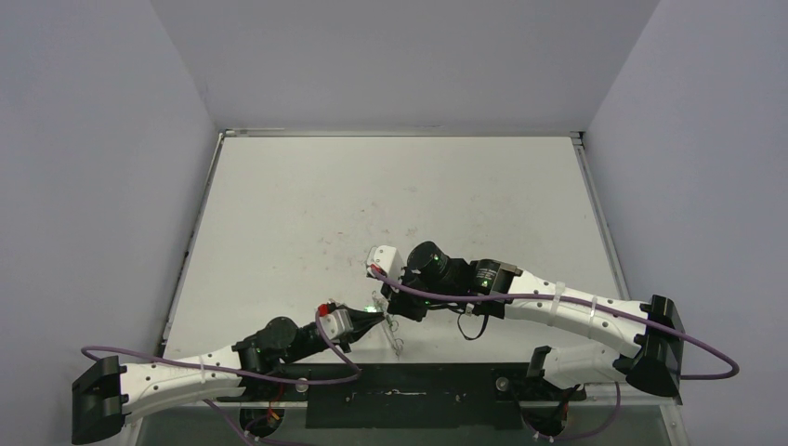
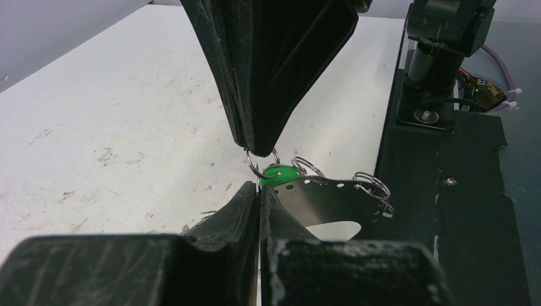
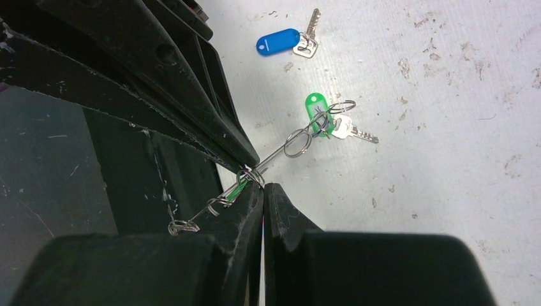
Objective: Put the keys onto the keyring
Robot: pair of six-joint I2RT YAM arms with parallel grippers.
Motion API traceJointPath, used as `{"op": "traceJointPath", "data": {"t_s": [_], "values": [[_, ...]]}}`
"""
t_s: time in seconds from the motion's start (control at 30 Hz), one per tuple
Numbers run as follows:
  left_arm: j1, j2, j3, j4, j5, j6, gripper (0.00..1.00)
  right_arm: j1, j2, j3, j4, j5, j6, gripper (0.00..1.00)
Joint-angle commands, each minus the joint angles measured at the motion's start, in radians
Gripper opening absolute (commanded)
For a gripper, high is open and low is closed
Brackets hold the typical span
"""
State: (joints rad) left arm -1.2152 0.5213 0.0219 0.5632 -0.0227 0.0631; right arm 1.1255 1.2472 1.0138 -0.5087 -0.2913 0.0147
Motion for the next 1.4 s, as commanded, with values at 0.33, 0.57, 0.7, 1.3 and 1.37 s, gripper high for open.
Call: {"op": "traceJointPath", "data": {"t_s": [0.33, 0.57, 0.7, 1.3, 1.37], "values": [[-0.004, -0.004, 0.028, 0.053, -0.022, -0.05, 0.0, 0.019, -0.004, -0.01, 0.018, 0.066, -0.048, 0.0], [-0.004, -0.004, 0.03, 0.053, -0.027, -0.058, 0.0, 0.054, 0.009, -0.002, 0.024, 0.073, -0.051, 0.0], [-0.004, -0.005, 0.03, 0.052, -0.025, -0.058, 0.0, 0.068, 0.029, 0.006, 0.021, 0.124, -0.034, 0.0], [-0.004, -0.017, 0.029, 0.04, -0.017, -0.057, 0.0, 0.062, 0.014, -0.006, 0.036, 0.154, 0.012, 0.0], [-0.004, -0.017, 0.029, 0.039, -0.017, -0.058, 0.0, 0.063, 0.006, -0.004, 0.042, 0.137, 0.01, 0.0]]}}
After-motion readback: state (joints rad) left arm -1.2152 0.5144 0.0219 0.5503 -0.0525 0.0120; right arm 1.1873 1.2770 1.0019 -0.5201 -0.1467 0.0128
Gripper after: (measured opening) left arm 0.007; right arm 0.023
